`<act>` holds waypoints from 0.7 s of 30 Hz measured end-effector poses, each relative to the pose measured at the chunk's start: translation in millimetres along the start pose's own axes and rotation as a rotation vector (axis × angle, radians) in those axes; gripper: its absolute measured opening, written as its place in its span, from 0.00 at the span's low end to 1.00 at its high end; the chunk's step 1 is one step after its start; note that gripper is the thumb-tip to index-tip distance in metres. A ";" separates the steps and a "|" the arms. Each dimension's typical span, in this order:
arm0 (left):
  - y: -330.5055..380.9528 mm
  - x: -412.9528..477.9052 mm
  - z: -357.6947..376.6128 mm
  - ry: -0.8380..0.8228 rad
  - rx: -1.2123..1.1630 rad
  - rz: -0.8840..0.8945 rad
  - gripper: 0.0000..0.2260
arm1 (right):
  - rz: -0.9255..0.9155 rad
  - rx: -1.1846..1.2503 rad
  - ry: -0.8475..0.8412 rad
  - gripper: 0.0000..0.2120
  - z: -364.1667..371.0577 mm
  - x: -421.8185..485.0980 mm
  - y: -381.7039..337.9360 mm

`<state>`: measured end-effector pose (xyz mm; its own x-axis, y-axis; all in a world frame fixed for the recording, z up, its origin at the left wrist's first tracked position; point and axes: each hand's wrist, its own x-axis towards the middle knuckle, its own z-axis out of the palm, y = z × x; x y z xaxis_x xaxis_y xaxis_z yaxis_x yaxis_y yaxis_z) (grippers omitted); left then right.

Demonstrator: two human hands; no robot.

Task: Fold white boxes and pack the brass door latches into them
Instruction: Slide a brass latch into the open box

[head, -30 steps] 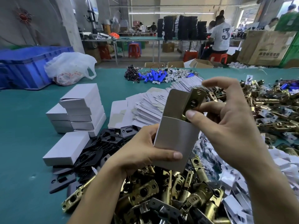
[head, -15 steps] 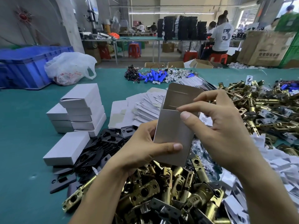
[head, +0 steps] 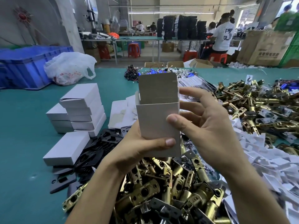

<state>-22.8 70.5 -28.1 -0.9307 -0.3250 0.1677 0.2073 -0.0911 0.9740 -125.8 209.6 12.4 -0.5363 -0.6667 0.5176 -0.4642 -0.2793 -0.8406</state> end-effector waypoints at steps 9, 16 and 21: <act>-2.0 7.7 -2.1 0.227 -0.167 0.087 0.23 | 0.504 -0.930 0.277 0.16 -66.3 -1.3 53.8; -1.4 6.9 -1.2 0.217 -0.100 0.082 0.19 | 0.868 -1.289 0.255 0.20 -77.7 -9.0 78.7; -4.2 7.3 -2.2 0.172 0.016 0.026 0.21 | 0.809 -1.255 0.334 0.18 -77.8 -7.9 81.2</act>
<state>-29.8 66.4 -31.3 -0.8593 -0.4838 0.1661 0.2250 -0.0660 0.9721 -214.0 245.9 -47.5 -0.9805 -0.1191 0.1566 -0.1646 0.9324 -0.3218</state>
